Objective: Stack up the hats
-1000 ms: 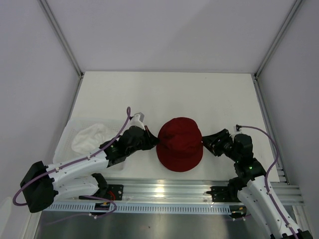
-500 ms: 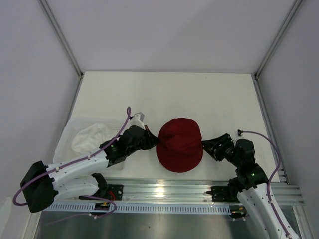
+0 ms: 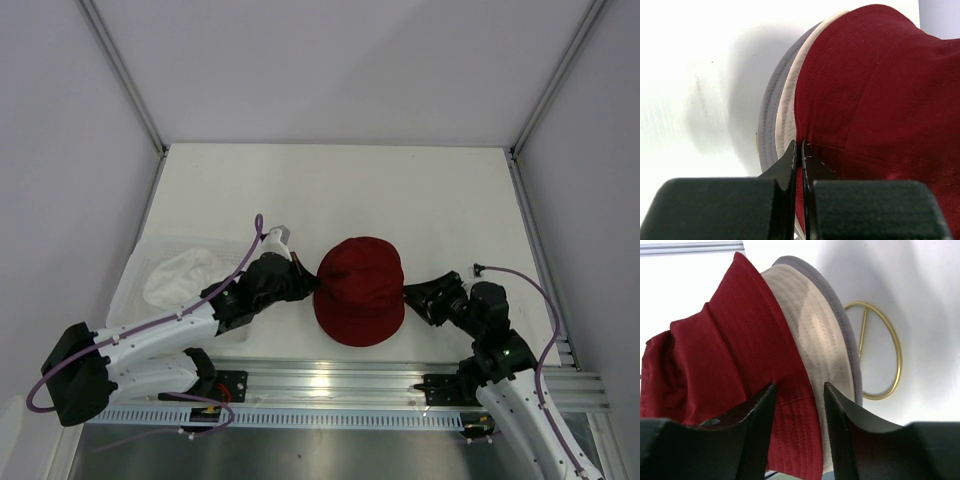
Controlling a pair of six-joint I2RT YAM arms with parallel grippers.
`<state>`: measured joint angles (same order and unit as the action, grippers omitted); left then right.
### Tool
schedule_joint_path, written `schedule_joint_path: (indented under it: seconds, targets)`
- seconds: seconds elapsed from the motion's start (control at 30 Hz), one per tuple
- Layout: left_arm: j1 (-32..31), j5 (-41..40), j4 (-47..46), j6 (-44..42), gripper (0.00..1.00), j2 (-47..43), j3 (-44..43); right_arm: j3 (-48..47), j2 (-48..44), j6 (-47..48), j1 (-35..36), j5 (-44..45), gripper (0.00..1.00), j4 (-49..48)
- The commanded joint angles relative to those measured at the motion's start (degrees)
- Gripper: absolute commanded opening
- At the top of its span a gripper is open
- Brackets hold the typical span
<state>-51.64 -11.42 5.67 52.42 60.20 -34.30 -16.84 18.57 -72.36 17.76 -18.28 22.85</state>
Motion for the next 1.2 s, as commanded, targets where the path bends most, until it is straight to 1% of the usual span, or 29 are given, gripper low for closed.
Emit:
schedule_joint_path:
  seconds: [0.0, 0.17, 0.27, 0.3, 0.37, 0.4, 0.43, 0.57, 0.7, 0.83, 1.17]
  targets:
    - [-0.31, -0.36, -1.01, -0.75, 0.01, 0.61, -2.17, 0.32, 0.15, -2.52, 1.22, 0.0, 0.43, -4.82]
    - [-0.31, -0.18, -1.19, -0.74, 0.01, 1.05, -2.17, 0.41, 2.17, -2.79, 1.84, -0.17, 0.35, -6.68]
    - [-0.31, -0.18, -1.19, -0.75, 0.01, 1.14, -2.26, 0.41, 2.09, -2.7, 2.02, 0.0, 0.24, -6.86]
    - [-0.31, -0.18, -1.1, -0.74, 0.01, 1.14, -2.35, 0.32, 2.0, -2.61, 2.1, 0.09, 0.19, -6.42]
    - [-0.31, -0.36, -1.01, -0.74, 0.01, 1.05, -2.43, 0.23, 1.74, -2.26, 2.02, 0.7, 0.13, -5.98]
    - [-0.31, -0.36, -0.93, -0.74, 0.01, 0.97, -2.43, 0.23, 1.39, -2.09, 2.02, 0.97, 0.05, -5.37]
    - [-0.31, -0.53, -0.84, -0.74, 0.01, 0.88, -2.35, 0.23, 1.21, -2.0, 2.02, 1.49, 0.0, -4.93]
    - [-0.31, -1.14, -0.14, -0.83, 0.01, 0.79, -2.43, 0.14, 1.03, -0.86, 2.02, 2.28, 0.0, -3.26]
    - [-0.31, -2.38, 1.44, -0.66, 0.01, 0.53, -2.35, 0.05, 1.03, 1.69, 2.02, 3.87, 0.0, 0.6]
    - [-0.31, -3.26, 2.85, -0.57, 0.01, 0.35, -2.17, 1.37, 0.86, 4.5, 2.02, 4.84, 0.0, 2.2]
    - [-0.31, -3.44, 5.31, -0.22, 0.01, 2.72, -1.29, 3.65, 0.68, 9.07, 2.1, 6.5, 0.0, 6.41]
